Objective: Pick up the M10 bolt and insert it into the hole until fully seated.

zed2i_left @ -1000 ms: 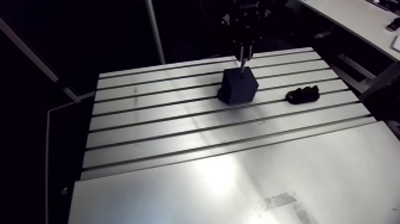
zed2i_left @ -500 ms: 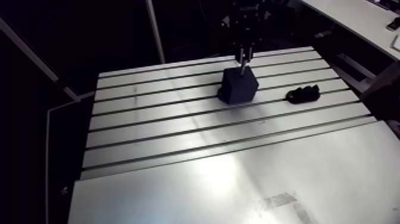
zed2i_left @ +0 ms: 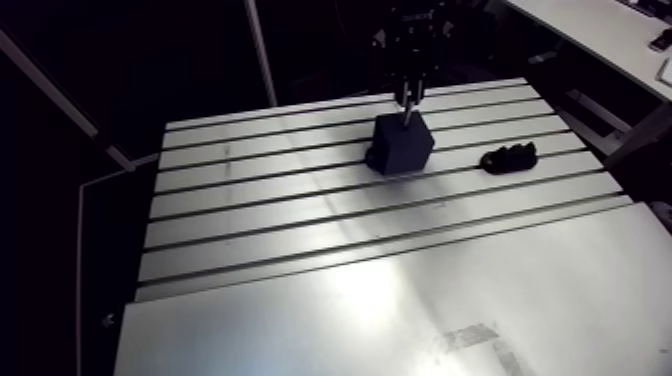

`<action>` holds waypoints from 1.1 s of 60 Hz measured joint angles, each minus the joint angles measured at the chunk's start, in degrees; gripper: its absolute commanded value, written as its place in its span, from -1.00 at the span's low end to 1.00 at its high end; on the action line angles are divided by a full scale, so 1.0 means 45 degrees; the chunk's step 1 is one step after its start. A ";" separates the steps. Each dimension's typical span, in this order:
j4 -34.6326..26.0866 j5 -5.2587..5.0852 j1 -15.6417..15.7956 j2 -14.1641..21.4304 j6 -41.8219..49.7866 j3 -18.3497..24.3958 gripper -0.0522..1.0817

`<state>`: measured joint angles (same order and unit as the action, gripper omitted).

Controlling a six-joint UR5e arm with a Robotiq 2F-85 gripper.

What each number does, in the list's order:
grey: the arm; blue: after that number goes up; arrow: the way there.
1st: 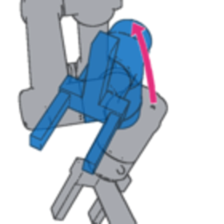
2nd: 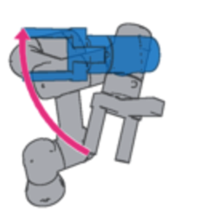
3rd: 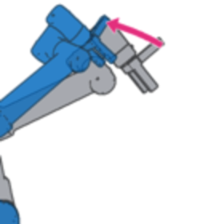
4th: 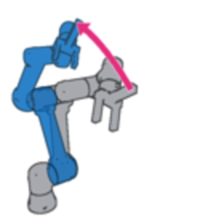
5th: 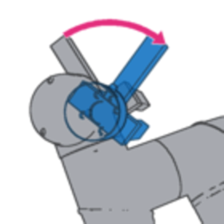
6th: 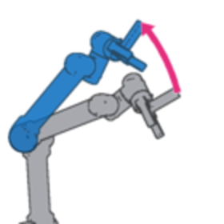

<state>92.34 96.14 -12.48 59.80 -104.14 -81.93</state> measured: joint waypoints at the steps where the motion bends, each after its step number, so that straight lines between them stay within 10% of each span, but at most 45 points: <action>1: 0.0014 0.0001 0.0000 0.0000 -0.0001 -0.0004 0.99; 66: -0.0114 -0.0067 -0.0104 0.0037 -0.0081 -0.0056 0.99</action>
<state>91.83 95.84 -12.95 59.97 -104.51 -82.18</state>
